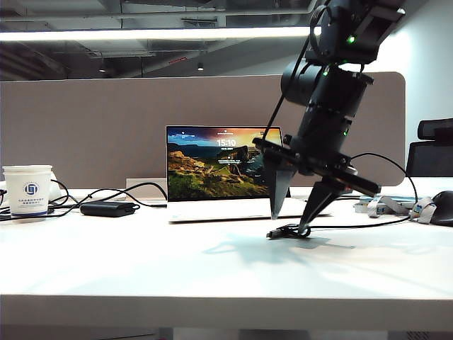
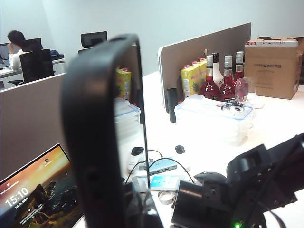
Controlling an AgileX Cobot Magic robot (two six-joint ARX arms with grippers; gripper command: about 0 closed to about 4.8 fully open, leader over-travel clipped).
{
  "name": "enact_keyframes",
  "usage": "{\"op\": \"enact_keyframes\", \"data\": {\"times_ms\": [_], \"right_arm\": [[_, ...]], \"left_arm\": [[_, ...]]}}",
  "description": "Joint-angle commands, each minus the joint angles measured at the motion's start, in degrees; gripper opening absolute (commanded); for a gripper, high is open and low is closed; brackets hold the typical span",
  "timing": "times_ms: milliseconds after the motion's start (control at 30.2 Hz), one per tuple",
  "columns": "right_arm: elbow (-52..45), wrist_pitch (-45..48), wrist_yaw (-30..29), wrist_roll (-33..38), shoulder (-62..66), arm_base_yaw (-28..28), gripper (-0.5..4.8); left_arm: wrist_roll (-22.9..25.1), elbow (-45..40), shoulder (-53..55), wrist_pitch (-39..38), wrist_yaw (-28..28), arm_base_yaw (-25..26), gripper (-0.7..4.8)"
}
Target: Pick up the black phone, pick up the charger plug, insert the charger plug into the phone's charging port, and finally place the connected phone back on the desk.
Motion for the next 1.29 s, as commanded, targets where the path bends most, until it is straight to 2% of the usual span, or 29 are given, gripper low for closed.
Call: {"op": "enact_keyframes", "data": {"times_ms": [33, 364, 496, 628, 761, 860, 926, 1025, 1290], "right_arm": [[0.2, 0.6, 0.0, 0.1, 0.4, 0.2, 2.12], [0.2, 1.9, 0.5, 0.3, 1.1, 0.2, 2.11], [0.2, 1.6, -6.0, 0.3, 0.4, 0.4, 2.11], [0.2, 1.7, -5.7, 0.5, -1.2, 1.4, 2.11], [0.3, 2.2, 1.8, 2.8, -3.4, 3.0, 2.13], [0.4, 5.8, 2.9, 8.1, -3.5, 4.6, 2.25], [2.5, 4.9, 5.0, 8.2, -3.5, 5.6, 2.25], [6.3, 2.3, 11.1, 7.5, -3.5, 5.9, 2.25], [6.7, -5.8, 13.1, 7.8, -1.7, 5.4, 2.25]], "left_arm": [[0.0, 0.4, -0.5, 2.0, 0.3, -0.1, -0.06], [0.0, 0.4, -0.5, 2.0, 0.3, -0.1, -0.06], [0.0, 0.4, -0.5, 2.0, 0.2, -0.1, -0.06], [0.0, 0.4, -0.6, 2.1, 0.1, -0.1, -0.06], [0.0, 0.4, -1.0, 2.9, 0.1, -0.1, -0.06], [0.0, 0.4, -1.8, 2.7, 0.1, -0.1, -0.06], [0.0, 0.4, -2.7, 2.6, 0.1, -0.1, -0.06], [0.0, 0.4, -3.9, 2.8, 0.1, -0.1, -0.06], [0.0, 0.4, -5.9, 2.4, 0.1, -0.1, -0.06]]}}
